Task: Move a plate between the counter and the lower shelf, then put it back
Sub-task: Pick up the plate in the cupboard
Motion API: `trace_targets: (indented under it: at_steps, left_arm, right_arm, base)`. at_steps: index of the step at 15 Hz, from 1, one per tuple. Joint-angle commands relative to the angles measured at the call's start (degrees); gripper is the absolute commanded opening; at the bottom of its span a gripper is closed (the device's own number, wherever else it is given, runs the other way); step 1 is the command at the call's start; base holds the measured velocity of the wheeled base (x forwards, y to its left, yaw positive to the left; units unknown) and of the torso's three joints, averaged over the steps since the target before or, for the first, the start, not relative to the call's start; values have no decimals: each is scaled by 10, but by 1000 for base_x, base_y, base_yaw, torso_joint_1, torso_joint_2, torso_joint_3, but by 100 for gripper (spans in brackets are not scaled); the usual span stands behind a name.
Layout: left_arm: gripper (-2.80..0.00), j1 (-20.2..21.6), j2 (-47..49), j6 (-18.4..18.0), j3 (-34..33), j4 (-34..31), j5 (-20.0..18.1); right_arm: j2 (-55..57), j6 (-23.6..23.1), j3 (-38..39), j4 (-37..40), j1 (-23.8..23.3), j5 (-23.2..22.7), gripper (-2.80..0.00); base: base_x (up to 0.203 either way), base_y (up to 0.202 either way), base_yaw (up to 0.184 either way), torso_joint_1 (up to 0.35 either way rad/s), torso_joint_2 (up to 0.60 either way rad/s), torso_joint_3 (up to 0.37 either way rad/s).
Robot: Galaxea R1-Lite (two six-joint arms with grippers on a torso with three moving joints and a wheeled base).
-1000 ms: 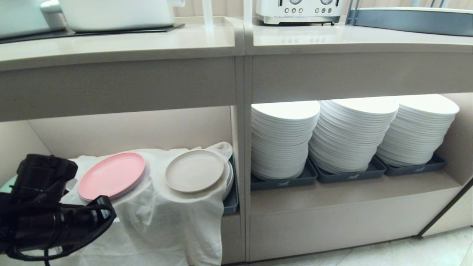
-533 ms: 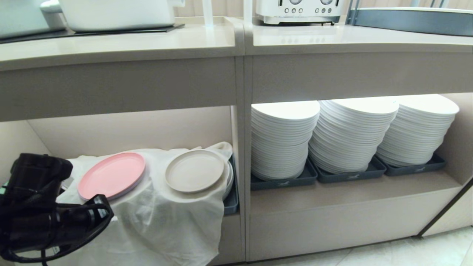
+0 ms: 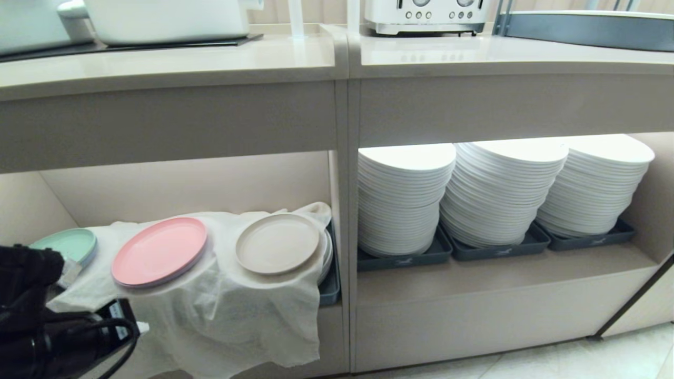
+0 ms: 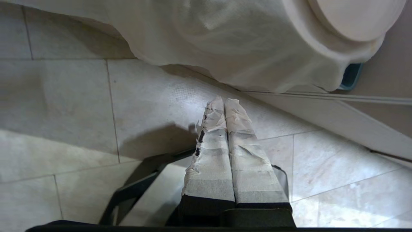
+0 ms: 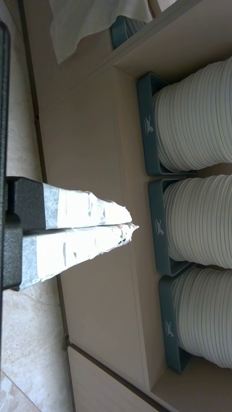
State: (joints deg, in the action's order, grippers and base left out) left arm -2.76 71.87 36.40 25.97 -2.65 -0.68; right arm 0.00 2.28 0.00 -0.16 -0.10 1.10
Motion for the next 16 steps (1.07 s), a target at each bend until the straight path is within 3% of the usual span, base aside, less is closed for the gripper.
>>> trace_targets:
  at_steps: [1, 4, 11, 16]
  left_arm:
    - [-280, 13, -42, -18, -12, 0, -3]
    - [-280, 48, -88, -102, -39, 1, -36]
    - [-280, 55, -222, -248, -127, 2, -48]
    - [-280, 64, -302, -322, -171, 2, -63]
  right_arm:
    - [0, 0, 0, 0, 0, 0, -280]
    - [0, 0, 0, 0, 0, 0, -280]
    - [0, 0, 0, 0, 0, 0, -280]
    - [0, 0, 0, 0, 0, 0, -280]
  base:
    - [0, 0, 0, 0, 0, 0]
    - [0, 0, 0, 0, 0, 0]
    - [0, 0, 0, 0, 0, 0]
    - [0, 0, 0, 0, 0, 0]
